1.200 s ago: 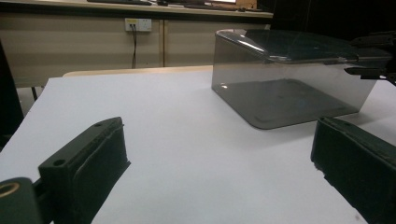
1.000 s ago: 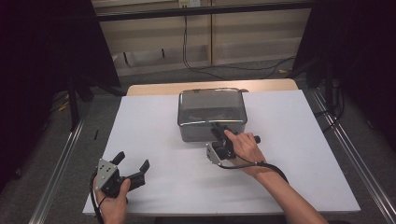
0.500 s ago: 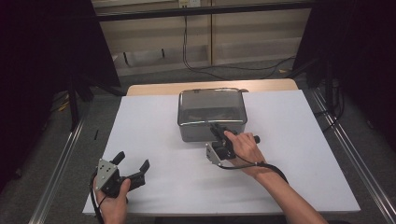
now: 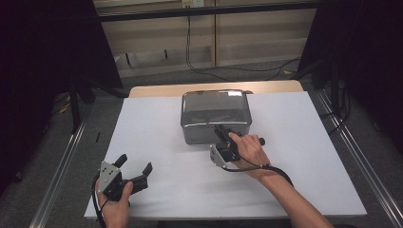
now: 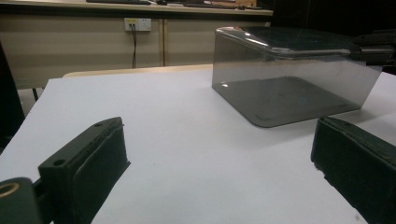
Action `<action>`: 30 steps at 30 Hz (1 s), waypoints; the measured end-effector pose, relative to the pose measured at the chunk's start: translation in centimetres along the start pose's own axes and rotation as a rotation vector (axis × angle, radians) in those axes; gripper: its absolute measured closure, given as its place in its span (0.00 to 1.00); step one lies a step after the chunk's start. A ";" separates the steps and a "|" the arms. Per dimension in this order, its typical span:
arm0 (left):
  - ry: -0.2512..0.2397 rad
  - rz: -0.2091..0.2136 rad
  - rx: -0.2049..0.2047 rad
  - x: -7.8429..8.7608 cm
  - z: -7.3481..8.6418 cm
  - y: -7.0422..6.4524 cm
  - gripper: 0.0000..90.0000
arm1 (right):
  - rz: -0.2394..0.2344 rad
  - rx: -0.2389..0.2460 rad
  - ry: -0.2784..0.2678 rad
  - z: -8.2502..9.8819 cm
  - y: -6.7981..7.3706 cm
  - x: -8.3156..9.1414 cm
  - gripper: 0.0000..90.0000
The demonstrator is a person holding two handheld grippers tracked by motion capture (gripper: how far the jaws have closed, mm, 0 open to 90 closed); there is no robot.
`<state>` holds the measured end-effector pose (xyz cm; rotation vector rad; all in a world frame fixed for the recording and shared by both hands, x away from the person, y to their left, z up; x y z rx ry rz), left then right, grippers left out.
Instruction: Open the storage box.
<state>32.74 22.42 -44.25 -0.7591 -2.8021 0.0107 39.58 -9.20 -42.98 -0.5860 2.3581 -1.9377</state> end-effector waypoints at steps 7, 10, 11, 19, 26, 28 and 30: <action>0.000 0.000 0.001 0.0 0.0 0.0 0.04 | 0.002 -0.009 -0.002 0.0 -0.2 0.1 0.87; 0.000 -0.001 0.002 0.0 0.0 0.1 0.04 | 0.005 -0.006 -0.004 0.0 -0.4 0.1 0.87; -0.001 -0.002 0.004 0.0 0.0 0.1 0.04 | 0.004 -0.010 -0.006 0.0 -0.4 0.1 0.87; 0.007 -0.004 0.028 0.0 0.0 0.4 0.04 | 0.003 -0.016 -0.007 0.0 -0.5 0.1 0.87; 0.012 0.021 0.022 -0.3 -0.2 0.3 0.05 | 0.009 -0.017 -0.012 -0.1 -0.9 0.1 0.87; 0.019 0.043 0.017 -0.6 -0.3 0.1 0.08 | 0.011 -0.019 -0.012 -0.1 -1.0 0.1 0.87; 0.015 0.045 0.020 -0.9 -0.5 -0.3 0.09 | 0.012 -0.029 -0.010 -0.1 -1.1 0.1 0.87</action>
Point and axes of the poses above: each handheld gripper's, and its own axes: x roughly backward along the jaws, z roughly out of its underside, y roughly to its left, the point moved 4 cm from there along -x, roughly forward along the jaws, and after that the axes turned 3 degrees about z, right-handed, at the moved point
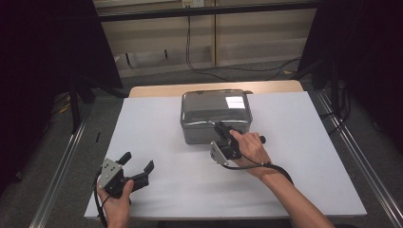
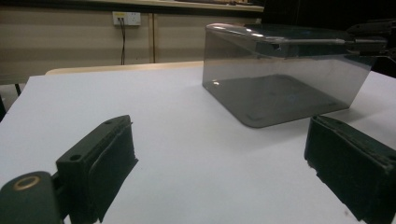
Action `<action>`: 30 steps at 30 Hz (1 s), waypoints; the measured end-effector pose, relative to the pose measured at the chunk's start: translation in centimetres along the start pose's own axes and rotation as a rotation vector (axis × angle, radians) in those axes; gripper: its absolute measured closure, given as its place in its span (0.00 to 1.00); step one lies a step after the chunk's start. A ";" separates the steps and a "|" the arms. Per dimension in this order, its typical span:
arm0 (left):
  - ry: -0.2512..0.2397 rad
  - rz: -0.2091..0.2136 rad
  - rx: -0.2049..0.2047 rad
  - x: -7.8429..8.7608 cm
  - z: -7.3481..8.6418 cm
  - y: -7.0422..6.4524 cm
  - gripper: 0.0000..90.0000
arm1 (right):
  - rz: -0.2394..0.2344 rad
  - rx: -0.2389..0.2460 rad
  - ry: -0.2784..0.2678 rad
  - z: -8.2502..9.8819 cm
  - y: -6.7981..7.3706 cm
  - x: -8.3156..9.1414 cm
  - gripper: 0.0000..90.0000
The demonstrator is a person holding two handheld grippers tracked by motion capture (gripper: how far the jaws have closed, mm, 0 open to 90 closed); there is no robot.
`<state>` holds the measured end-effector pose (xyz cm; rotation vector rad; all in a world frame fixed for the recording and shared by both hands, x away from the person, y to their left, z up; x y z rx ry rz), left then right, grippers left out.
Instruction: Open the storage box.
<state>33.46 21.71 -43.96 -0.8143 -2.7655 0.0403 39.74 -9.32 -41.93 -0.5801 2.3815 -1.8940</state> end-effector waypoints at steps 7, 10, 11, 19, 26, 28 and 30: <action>0.023 0.081 -0.021 -1.3 -0.6 -0.9 0.08 | 0.009 -0.005 -0.005 -0.1 -0.4 0.0 0.88; 0.040 0.095 -0.027 -1.9 -0.7 -1.1 0.06 | 0.010 -0.005 -0.008 -0.1 -0.5 0.0 0.88; 0.038 0.099 -0.026 -2.1 -0.8 -1.2 0.06 | 0.011 -0.004 -0.009 -0.1 -0.5 0.0 0.88; 0.045 0.139 -0.035 -3.0 -0.6 -1.7 0.03 | 0.016 0.006 -0.012 -0.2 -0.7 0.0 0.88; 0.023 0.164 -0.036 -3.3 -0.8 -1.5 0.03 | 0.028 0.004 -0.006 -0.3 -0.9 0.0 0.89; 0.017 0.169 -0.033 -3.6 -0.9 -1.5 0.02 | 0.030 0.004 -0.008 -0.3 -1.0 0.0 0.89; 0.016 0.173 -0.038 -4.2 -1.2 -1.6 0.02 | 0.031 0.007 -0.010 -0.3 -1.1 0.0 0.89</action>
Point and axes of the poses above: each handheld gripper's, and its own axes: x roughly backward along the jaws, z roughly out of its underside, y roughly to its left, the point moved 4 cm from there along -x, roughly forward along the jaws, and after that the axes turned 3 degrees about z, right-handed, at the moved point
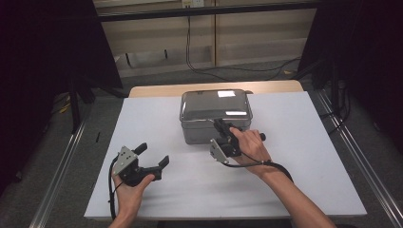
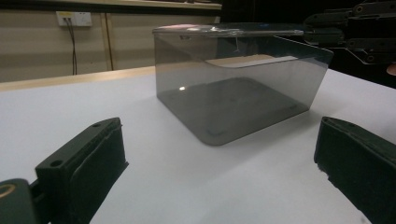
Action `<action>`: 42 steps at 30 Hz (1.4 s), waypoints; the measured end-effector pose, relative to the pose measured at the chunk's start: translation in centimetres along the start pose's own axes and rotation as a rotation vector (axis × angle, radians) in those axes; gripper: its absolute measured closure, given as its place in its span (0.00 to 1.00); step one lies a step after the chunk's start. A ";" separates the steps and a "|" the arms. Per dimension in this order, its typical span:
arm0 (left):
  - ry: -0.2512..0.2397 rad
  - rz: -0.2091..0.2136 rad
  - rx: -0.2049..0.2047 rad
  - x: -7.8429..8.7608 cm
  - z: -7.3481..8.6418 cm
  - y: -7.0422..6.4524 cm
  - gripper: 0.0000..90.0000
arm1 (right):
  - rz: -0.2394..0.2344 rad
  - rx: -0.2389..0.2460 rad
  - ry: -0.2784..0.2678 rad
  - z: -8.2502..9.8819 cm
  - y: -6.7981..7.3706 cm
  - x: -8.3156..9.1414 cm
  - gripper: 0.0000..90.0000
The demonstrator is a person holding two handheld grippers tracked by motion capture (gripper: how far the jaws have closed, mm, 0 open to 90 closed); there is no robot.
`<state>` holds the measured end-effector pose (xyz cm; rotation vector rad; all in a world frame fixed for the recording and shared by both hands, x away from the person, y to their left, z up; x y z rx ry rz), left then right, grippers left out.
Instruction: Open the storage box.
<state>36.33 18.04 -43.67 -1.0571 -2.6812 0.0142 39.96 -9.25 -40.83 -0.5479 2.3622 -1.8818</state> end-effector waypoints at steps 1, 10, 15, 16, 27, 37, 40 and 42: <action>0.006 -0.005 -0.013 -0.3 -0.1 0.0 0.02 | 0.002 0.000 -0.001 0.0 0.0 0.0 0.89; 0.011 0.019 -0.066 -3.0 -1.3 0.2 0.02 | 0.004 -0.009 -0.003 0.0 -0.2 0.0 0.89; 0.010 0.012 -0.078 -4.1 -1.5 0.5 0.03 | 0.006 -0.008 -0.005 0.0 -0.3 0.0 0.89; 0.010 0.004 -0.076 -4.3 -1.5 0.7 0.04 | 0.008 -0.005 -0.008 0.0 -0.3 -0.1 0.89; 0.017 0.005 -0.099 -6.9 -2.2 1.9 0.08 | 0.015 -0.015 -0.008 0.1 -0.6 0.0 0.89; -0.024 -0.011 -0.133 -8.9 -3.3 2.6 0.14 | 0.008 -0.009 -0.007 0.1 -0.5 -0.1 0.89; -0.013 -0.016 -0.141 -9.5 -3.5 2.6 0.13 | 0.012 -0.010 -0.008 0.1 -0.6 -0.1 0.89; -0.019 -0.019 -0.146 -9.9 -3.7 2.6 0.14 | 0.013 -0.009 -0.008 0.0 -0.7 -0.1 0.89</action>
Point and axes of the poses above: each handheld gripper's, and its own axes: x roughly backward along the jaws, z roughly out of its underside, y roughly to its left, the point moved 4 cm from there along -x, roughly forward along the jaws, and after that the axes turned 3 degrees about z, right-handed, at the moved point
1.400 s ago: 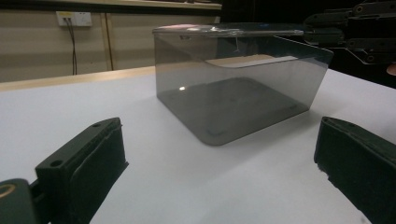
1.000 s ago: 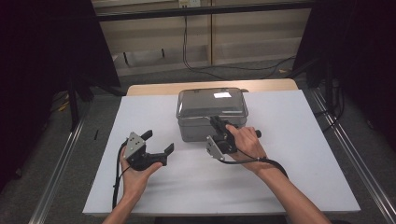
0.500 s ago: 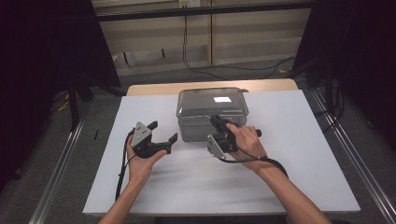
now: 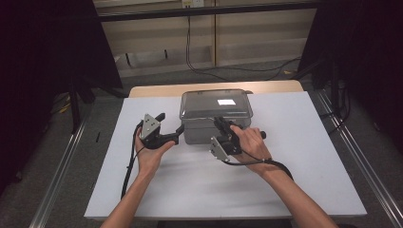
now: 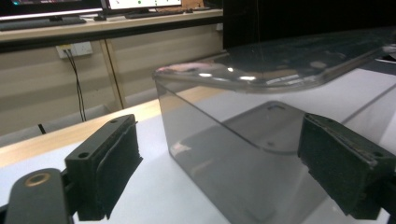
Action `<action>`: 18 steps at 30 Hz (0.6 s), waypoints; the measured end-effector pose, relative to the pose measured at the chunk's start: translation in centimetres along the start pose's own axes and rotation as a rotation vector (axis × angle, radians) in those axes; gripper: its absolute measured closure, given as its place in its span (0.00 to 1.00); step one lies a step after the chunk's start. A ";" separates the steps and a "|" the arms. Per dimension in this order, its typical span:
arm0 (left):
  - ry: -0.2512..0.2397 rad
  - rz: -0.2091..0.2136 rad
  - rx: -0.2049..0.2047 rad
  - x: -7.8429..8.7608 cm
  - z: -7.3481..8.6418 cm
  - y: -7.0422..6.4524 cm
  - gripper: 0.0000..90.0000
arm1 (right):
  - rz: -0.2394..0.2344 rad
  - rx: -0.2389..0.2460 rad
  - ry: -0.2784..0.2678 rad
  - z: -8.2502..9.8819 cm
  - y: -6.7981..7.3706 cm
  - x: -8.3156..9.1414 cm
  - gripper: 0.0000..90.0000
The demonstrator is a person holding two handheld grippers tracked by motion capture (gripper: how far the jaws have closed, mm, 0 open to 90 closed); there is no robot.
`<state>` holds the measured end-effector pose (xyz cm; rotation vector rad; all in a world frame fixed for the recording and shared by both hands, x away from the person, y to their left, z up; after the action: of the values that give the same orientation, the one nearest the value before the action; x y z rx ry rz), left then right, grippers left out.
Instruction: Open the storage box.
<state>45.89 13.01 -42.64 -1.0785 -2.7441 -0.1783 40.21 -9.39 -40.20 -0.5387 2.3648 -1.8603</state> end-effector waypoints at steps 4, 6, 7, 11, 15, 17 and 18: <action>0.005 -0.001 -0.023 -0.7 -0.4 0.1 0.17 | 0.006 -0.005 0.000 0.0 -0.2 0.0 0.89; 0.001 -0.001 -0.020 -1.0 -0.5 0.2 0.17 | 0.006 -0.005 0.000 0.0 -0.2 0.0 0.89; 0.004 -0.004 -0.027 -1.1 -0.5 0.2 0.18 | 0.005 -0.003 -0.003 0.0 -0.3 0.0 0.89; -0.006 -0.007 -0.028 -1.6 -0.5 0.3 0.23 | 0.006 -0.001 -0.003 0.0 -0.2 0.0 0.89; -0.009 -0.018 -0.022 -2.1 -0.5 0.5 0.27 | 0.007 -0.001 0.000 0.0 -0.2 -0.1 0.89; -0.013 -0.020 -0.031 -2.4 -0.6 0.5 0.29 | 0.005 0.001 0.000 -0.1 -0.2 -0.1 0.89; -0.019 -0.022 -0.034 -2.5 -0.6 0.5 0.31 | 0.006 0.002 0.000 -0.1 -0.2 -0.1 0.89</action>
<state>48.15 11.62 -42.53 -1.0649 -2.7803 -0.2201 40.31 -9.36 -40.00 -0.5316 2.3609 -1.8603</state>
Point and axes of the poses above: each handheld gripper's, and its own axes: x roughly backward along the jaws, z roughly out of its underside, y roughly to its left, the point moved 4 cm from there along -x, roughly forward along the jaws, and after that the axes turned 3 degrees about z, right-handed, at the moved point
